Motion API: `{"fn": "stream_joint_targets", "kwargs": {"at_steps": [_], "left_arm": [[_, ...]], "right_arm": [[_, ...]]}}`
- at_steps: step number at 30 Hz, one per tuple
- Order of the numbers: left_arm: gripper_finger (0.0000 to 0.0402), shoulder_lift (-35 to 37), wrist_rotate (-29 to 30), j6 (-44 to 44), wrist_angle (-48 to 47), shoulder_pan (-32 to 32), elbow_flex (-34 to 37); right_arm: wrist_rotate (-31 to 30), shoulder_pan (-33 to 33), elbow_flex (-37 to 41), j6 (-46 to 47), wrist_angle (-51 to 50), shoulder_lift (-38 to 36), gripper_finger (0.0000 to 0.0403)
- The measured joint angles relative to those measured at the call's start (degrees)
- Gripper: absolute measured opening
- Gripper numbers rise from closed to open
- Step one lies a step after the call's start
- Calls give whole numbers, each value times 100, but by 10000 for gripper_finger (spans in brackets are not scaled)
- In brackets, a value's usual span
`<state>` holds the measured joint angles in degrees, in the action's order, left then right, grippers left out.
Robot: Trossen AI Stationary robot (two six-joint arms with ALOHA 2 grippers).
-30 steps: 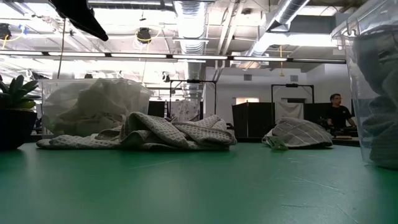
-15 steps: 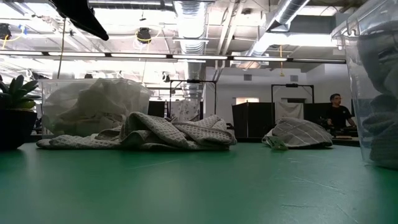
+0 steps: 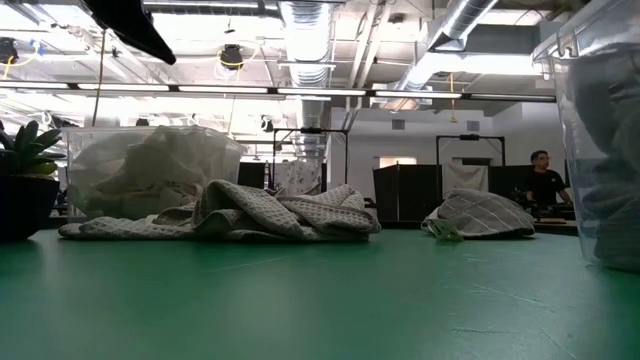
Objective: Sort towels by color in basket
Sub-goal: Put the orange towel into the bottom transparent bin
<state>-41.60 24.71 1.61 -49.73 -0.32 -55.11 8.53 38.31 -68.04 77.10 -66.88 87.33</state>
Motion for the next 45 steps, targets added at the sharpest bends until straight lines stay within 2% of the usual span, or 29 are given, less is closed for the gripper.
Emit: {"fn": "stream_joint_targets", "kwargs": {"at_steps": [12, 17, 20, 26, 33, 39, 45], "left_arm": [[196, 0, -2, -44, -69, 0, 0], [196, 0, -2, -33, -73, 1, 0], [196, 0, -2, -30, -73, 2, 0], [196, 0, -3, -5, -106, 1, 0], [196, 0, -3, -24, -104, 0, 0], [196, 0, -4, -22, -103, 2, 0], [196, 0, -4, 4, -103, 2, 0]], "right_arm": [[-33, 356, -1793, 858, -2326, -60, 156], [-1239, 505, -1650, 1101, -2278, -143, 156], [-1380, 431, -1325, 1229, -2312, -146, 156], [-1425, 467, -698, 990, -2305, -234, 156], [-1429, 551, -591, 739, -2275, -497, 140], [-1427, 780, -809, 1150, -2260, -527, 99], [-1307, 1093, -1153, 2069, -2102, -525, 91]]}}
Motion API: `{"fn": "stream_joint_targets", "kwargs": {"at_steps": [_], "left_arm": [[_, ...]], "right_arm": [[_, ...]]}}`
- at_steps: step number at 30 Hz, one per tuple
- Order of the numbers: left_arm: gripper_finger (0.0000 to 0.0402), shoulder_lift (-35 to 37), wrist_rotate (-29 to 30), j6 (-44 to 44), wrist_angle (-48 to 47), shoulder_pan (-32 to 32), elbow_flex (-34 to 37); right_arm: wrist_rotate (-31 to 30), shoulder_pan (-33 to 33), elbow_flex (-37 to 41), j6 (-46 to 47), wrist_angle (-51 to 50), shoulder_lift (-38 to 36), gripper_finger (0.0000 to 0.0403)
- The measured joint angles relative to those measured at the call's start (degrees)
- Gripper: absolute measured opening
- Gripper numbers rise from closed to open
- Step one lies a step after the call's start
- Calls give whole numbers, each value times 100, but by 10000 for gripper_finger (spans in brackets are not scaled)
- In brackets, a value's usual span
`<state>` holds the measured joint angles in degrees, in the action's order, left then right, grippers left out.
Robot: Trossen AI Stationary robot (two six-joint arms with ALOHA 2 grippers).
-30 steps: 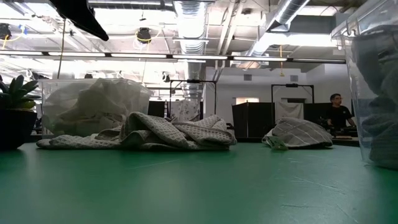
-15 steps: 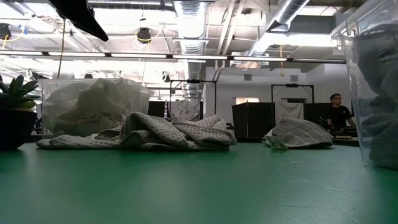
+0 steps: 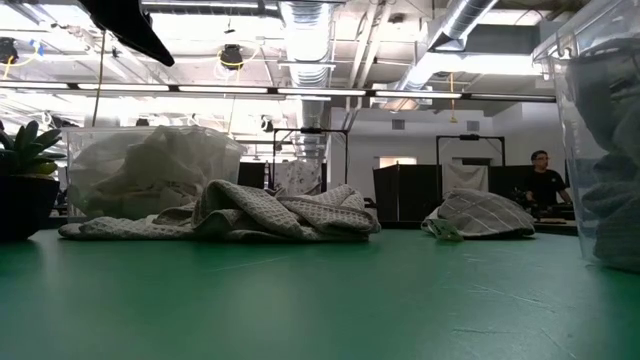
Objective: Sort towels by color in basket
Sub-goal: Put the orange towel into the bottom transparent bin
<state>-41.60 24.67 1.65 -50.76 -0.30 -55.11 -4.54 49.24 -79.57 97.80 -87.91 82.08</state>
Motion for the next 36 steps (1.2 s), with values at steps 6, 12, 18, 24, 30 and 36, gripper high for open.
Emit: {"fn": "stream_joint_targets", "kwargs": {"at_steps": [6, 12, 18, 24, 30, 36], "left_arm": [[196, 1, -1, 71, 2, 0, 0], [196, 2, -2, 118, -94, 0, 0], [196, 2, -2, 118, -94, 0, 0], [196, 1, -2, 117, -94, 0, 0], [196, 0, -2, 101, -127, 0, 0], [196, 2, -2, 101, -261, 0, 0]], "right_arm": [[296, 145, 265, 363, 96, 391, 91], [301, 119, 922, 240, 1587, 871, 90], [541, -16, 1137, -123, 2001, 1349, 90], [908, -218, 995, -146, 1848, 1044, 90], [861, -204, 422, 462, 1191, 467, 90], [148, -79, -144, 980, 141, 223, 90]]}}
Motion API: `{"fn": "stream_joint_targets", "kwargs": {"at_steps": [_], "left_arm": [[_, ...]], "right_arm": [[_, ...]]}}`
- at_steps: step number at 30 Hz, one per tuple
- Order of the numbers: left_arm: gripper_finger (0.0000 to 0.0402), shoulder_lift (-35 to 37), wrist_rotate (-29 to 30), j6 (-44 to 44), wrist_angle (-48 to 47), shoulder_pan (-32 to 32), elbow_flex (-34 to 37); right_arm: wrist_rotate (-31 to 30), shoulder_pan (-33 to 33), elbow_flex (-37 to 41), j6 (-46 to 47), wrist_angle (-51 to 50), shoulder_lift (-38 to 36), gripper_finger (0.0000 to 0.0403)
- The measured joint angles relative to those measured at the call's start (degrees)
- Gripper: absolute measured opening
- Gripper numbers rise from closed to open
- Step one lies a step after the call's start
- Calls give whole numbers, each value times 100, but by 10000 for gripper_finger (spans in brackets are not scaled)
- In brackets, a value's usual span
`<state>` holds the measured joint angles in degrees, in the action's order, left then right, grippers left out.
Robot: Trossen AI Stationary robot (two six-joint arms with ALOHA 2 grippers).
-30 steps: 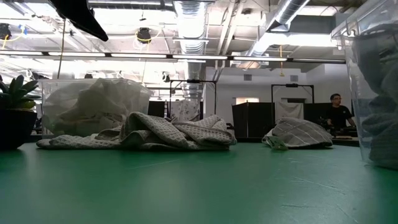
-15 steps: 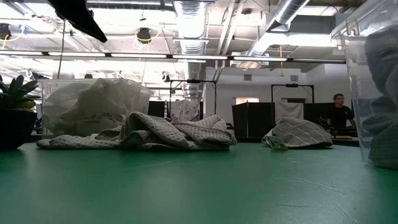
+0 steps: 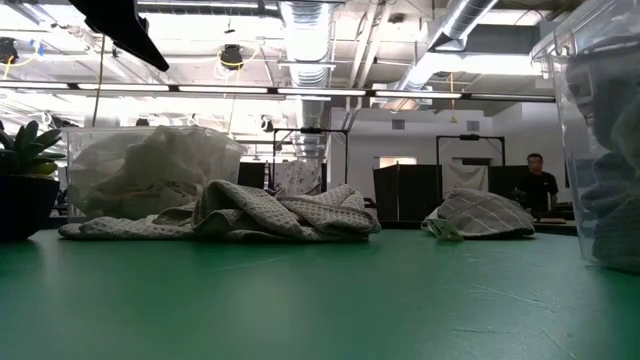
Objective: Sort towels by color in basket
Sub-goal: Put the orange towel into the bottom transparent bin
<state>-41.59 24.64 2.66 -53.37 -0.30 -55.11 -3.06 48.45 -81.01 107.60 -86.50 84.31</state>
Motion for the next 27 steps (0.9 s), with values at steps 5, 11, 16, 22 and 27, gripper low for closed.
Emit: {"fn": "stream_joint_targets", "kwargs": {"at_steps": [5, 11, 16, 22, 27], "left_arm": [[196, 0, 0, 12, -1, -1, 0], [196, -4, 0, 111, -8, -2, 0], [196, -4, -1, 170, -8, -2, 0], [196, -4, -2, 170, 20, -2, 0], [196, -4, -4, 170, 30, -1, 0]], "right_arm": [[-476, -37, 87, 32, -126, 103, 90], [-390, -61, 245, -508, 851, 547, 90], [-257, -124, 245, -883, 1645, 1149, 90], [414, -468, 243, -1773, 2148, 2026, 90], [633, -672, 99, -2191, 2023, 2120, 90]]}}
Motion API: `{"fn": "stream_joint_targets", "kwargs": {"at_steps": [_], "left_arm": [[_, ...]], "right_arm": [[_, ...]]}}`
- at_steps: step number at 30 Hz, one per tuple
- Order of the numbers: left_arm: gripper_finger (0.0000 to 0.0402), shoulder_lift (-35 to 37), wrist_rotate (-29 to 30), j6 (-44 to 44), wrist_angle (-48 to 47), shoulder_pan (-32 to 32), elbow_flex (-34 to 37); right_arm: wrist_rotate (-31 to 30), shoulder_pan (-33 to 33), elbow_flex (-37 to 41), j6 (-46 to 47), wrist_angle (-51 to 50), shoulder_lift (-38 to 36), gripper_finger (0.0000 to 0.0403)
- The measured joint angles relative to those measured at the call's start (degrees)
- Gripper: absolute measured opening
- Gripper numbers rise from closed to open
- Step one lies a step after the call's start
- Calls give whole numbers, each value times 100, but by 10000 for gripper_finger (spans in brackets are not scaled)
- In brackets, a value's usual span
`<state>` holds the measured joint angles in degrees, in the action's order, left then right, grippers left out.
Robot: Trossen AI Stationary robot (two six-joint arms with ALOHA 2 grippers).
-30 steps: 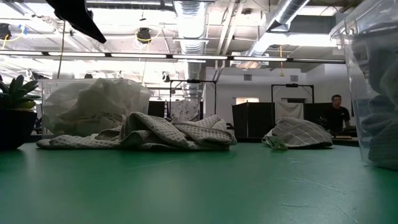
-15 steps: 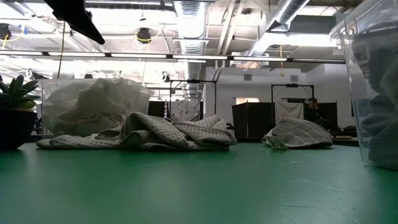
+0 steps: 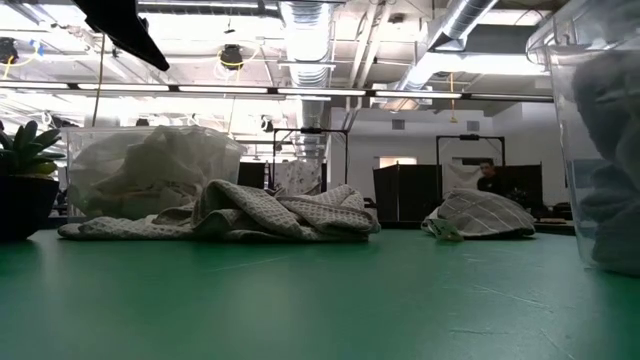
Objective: Sort towels by color in basket
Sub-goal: Put the orange towel into the bottom transparent bin, then put the gray checkered towel into the bottom transparent bin
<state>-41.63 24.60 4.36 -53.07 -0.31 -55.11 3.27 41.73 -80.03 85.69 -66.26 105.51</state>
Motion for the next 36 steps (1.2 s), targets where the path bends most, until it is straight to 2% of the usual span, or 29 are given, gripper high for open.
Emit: {"fn": "stream_joint_targets", "kwargs": {"at_steps": [5, 13, 15, 18, 20, 26, 28, 32, 36], "left_arm": [[196, 0, 0, 0, -21, 1, 0], [196, 0, 2, -103, 5, 1, 0], [196, 0, 7, -68, 57, 1, 0], [196, -44, 172, 40, 589, 1, 0], [196, -93, 222, 0, 1057, -1, 0], [196, -643, 155, -688, 2675, 1, 0], [196, -918, 46, -890, 3089, 1, 0], [196, -1549, -662, -1124, 3937, 12, 0], [196, -2168, -893, -1477, 5049, 198, 0]], "right_arm": [[-249, 42, -425, 346, -884, -549, 90], [-1499, 295, -995, 967, -2152, -1491, 90], [-2098, 289, -984, 894, -2401, -1628, 90], [-3618, 202, -707, 155, -2241, -1843, 90], [-4280, -1, -565, 125, -2364, -1867, 90], [-4317, -1137, 2, -999, -2100, -1871, 90], [-4309, -1572, 230, -1613, -1884, -1880, 90], [-4290, -2459, 592, -3023, -1241, -1888, 91], [-3897, -3358, 822, -4693, -217, -1971, 114]]}}
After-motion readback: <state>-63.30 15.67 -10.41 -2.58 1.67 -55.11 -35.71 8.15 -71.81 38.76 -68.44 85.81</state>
